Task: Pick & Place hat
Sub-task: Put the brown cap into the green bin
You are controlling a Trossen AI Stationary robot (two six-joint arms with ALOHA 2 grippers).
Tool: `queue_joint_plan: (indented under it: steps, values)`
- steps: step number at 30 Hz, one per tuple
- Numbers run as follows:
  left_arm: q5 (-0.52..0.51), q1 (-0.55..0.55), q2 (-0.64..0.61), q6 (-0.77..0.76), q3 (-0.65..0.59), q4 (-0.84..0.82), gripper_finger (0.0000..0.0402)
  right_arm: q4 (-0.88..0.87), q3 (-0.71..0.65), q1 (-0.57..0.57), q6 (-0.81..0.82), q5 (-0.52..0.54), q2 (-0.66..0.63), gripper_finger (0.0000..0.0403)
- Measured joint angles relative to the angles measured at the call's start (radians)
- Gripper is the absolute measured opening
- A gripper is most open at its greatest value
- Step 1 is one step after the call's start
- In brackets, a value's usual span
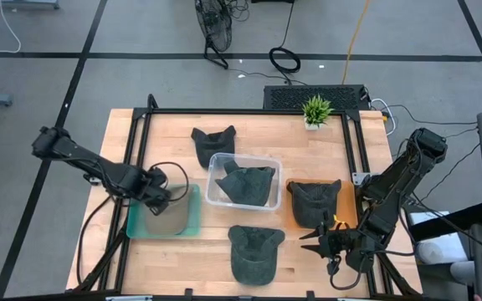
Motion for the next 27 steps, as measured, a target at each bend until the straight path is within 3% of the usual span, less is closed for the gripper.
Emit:
queue_joint_plan:
  steps: [9,14,20,24,27]
  values:
    - [0.129,0.022,0.096,0.146,0.003,-0.018,0.0093,-0.001,-0.044,0.0,0.05,0.0,0.001,0.0093]
    - [0.203,0.072,0.119,0.303,0.034,-0.087,0.009,0.018,-0.044,0.0,0.026,0.001,0.001,0.0093]
    - [0.071,0.114,0.102,0.277,0.163,-0.2,0.009,0.054,-0.044,-0.002,-0.013,0.003,0.001,0.0093]
    - [-0.028,0.117,0.1,0.251,0.216,-0.066,0.009,0.059,-0.044,-0.002,-0.018,0.004,0.001,0.0093]
    - [0.003,0.117,0.116,0.252,0.209,0.039,0.009,0.059,-0.044,-0.001,-0.017,0.004,0.001,0.0093]
